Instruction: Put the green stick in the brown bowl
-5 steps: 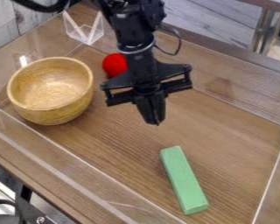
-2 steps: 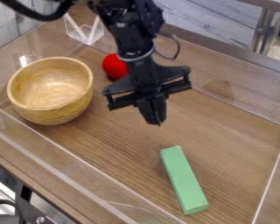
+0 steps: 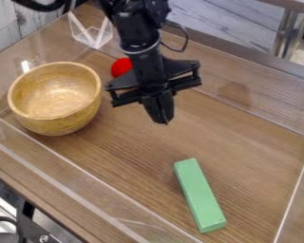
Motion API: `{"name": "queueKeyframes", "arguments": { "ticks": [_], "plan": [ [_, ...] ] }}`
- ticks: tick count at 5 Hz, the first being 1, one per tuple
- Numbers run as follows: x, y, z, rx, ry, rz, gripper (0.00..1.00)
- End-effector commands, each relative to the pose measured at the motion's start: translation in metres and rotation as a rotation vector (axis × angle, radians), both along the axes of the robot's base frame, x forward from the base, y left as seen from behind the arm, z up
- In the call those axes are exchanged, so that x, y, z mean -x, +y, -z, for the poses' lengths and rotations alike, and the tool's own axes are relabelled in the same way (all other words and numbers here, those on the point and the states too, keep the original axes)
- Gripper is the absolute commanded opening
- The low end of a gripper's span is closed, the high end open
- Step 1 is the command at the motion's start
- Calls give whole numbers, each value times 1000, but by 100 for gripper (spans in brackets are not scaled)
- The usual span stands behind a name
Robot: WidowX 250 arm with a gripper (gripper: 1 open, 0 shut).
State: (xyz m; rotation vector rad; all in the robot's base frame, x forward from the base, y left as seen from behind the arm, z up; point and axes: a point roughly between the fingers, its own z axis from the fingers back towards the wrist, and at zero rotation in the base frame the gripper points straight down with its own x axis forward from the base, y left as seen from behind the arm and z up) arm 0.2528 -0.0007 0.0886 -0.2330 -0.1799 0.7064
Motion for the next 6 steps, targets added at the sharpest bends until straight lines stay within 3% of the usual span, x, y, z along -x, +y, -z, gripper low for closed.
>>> {"name": "queueKeyframes", "arguments": {
  "ticks": [1, 2, 4, 5, 6],
  "plan": [
    [18, -18, -3, -2, -9, -34, 100],
    [35, -41, 6, 6, 16, -69, 100],
    [30, -64, 56, 32, 50, -204, 100],
    [37, -84, 63, 25, 66, -199, 100],
    [42, -91, 62, 3, 77, -156, 100]
  ]
}}
